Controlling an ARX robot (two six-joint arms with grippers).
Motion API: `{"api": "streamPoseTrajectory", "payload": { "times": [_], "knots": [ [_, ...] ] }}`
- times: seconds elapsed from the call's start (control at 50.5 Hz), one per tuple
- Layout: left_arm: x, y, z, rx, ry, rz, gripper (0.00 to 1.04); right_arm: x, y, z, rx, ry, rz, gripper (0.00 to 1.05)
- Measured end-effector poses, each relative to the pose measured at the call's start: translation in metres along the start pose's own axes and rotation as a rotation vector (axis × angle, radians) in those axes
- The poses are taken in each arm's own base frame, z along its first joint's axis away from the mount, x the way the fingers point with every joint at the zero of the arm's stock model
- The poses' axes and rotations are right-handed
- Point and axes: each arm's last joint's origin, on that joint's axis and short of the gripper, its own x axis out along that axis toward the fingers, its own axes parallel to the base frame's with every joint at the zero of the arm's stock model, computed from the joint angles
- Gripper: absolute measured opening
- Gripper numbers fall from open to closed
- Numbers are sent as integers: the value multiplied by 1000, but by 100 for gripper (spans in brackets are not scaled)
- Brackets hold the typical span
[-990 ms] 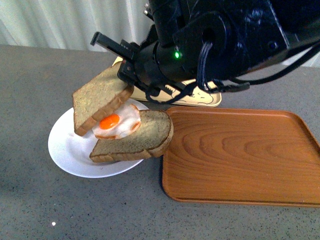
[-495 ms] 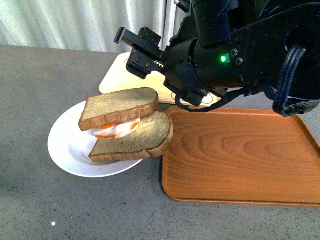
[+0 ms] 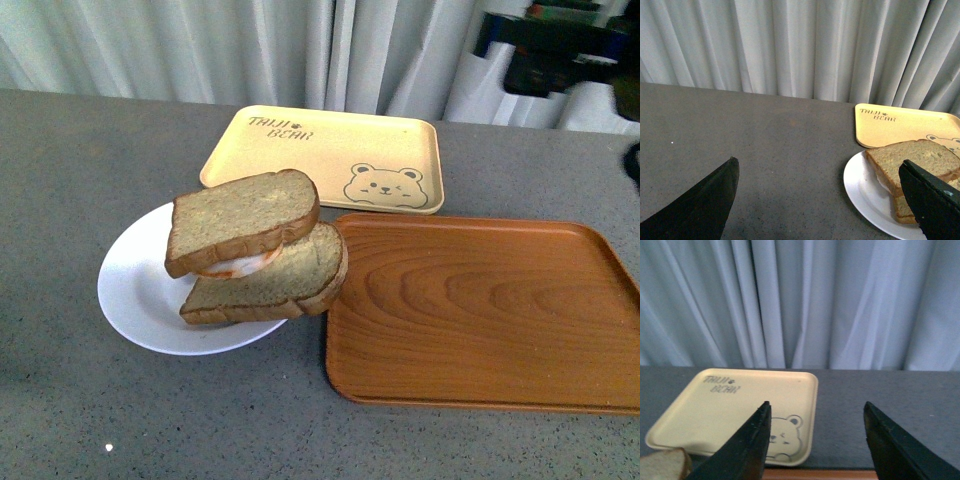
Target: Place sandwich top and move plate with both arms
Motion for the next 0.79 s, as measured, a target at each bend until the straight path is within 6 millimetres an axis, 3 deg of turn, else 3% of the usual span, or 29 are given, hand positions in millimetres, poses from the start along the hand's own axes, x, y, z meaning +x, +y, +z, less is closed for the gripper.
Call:
{"api": "streamPoseTrajectory", "payload": {
  "times": [0.178, 0.337, 0.792],
  "knots": [
    [0, 0, 0, 0, 0, -1, 96, -34, -35, -4, -65, 5, -4, 26],
    [0, 0, 0, 0, 0, 0, 96, -56, -54, -8, -79, 11, -2, 3],
    [0, 0, 0, 0, 0, 0, 96, -107, -87, -19, -88, 18, -4, 2]
  ]
}}
